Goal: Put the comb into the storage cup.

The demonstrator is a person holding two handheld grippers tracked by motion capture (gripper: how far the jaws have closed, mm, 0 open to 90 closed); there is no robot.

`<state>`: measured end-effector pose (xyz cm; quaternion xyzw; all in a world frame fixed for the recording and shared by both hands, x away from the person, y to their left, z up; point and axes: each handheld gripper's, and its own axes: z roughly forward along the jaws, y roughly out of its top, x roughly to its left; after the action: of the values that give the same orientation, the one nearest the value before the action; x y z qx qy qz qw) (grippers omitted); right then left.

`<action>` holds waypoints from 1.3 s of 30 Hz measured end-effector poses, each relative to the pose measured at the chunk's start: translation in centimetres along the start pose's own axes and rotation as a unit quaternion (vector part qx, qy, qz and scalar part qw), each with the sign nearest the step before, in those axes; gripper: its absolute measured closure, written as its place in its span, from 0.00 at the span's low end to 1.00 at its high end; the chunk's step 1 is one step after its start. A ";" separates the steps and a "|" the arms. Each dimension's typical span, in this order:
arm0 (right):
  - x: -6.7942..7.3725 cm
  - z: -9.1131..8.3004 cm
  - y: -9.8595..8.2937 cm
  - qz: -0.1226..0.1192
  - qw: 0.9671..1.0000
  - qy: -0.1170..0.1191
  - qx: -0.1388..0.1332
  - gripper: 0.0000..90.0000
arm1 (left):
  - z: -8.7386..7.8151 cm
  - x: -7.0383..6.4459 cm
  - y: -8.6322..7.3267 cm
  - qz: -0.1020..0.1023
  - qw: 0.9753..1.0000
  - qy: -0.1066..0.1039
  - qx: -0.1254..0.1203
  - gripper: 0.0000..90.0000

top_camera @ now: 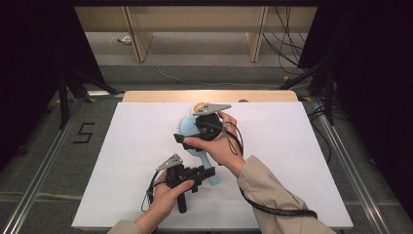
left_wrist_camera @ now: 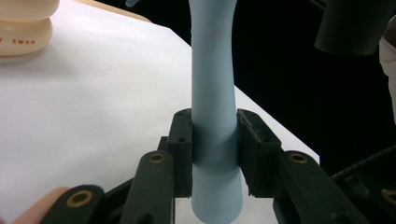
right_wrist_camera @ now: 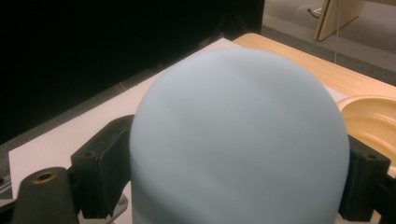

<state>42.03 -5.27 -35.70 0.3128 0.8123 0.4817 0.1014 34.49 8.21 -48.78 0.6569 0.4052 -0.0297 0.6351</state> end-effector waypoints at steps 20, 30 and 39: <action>0.2 0.0 0.0 0.005 1.000 -0.006 0.011 0.23 | -0.1 0.1 0.1 0.009 1.000 0.007 0.005 0.75; 0.0 0.1 -0.2 0.012 1.000 -0.006 -0.002 0.23 | -0.2 0.2 0.2 0.013 1.000 0.010 0.007 0.75; 0.2 -0.2 0.2 0.007 1.000 -0.008 -0.015 0.23 | -0.4 0.1 0.7 0.041 0.999 0.025 0.003 0.75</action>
<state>41.82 -5.21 -35.40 0.3208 0.8017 0.4924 0.1088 34.73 8.70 -48.22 0.6754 0.3936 0.0121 0.6236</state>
